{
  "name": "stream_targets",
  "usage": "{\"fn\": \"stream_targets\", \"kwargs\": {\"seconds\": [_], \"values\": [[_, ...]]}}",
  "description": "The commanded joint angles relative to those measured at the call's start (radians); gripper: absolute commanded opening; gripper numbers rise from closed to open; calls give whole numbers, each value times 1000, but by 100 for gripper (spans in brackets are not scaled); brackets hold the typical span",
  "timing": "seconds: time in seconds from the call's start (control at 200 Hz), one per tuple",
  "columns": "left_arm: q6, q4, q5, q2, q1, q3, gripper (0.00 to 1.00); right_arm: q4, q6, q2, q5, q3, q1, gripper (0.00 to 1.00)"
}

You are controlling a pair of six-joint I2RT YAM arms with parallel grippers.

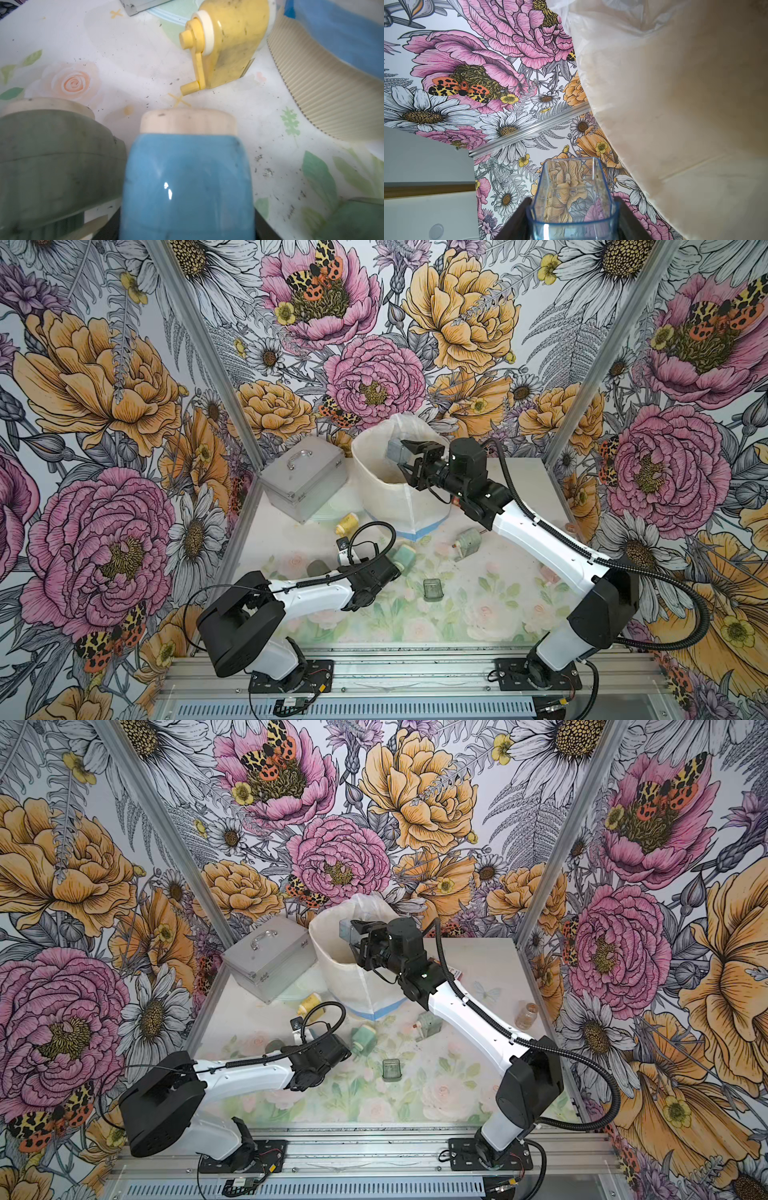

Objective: Take out the pencil sharpener tray and clean the shavings
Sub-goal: Pour the shavings into the trash bin, then place the pencil sharpener at the center of the board.

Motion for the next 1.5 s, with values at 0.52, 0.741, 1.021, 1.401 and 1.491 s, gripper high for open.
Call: {"fn": "stream_targets", "kwargs": {"seconds": [0.52,0.741,1.021,1.401,1.491], "values": [[16,124,51,37,54,-4,17,-95,-77,-14,11,55,-20,29],[5,124,51,25,49,-17,34,-117,-84,-11,-3,33,-24,29],[-7,123,49,14,45,-27,51,-128,-99,3,-7,57,-27,29],[-32,96,40,9,43,-21,60,-135,-107,13,-24,66,-31,29],[-33,82,40,12,44,-12,63,-135,-108,14,-26,68,-33,29]]}}
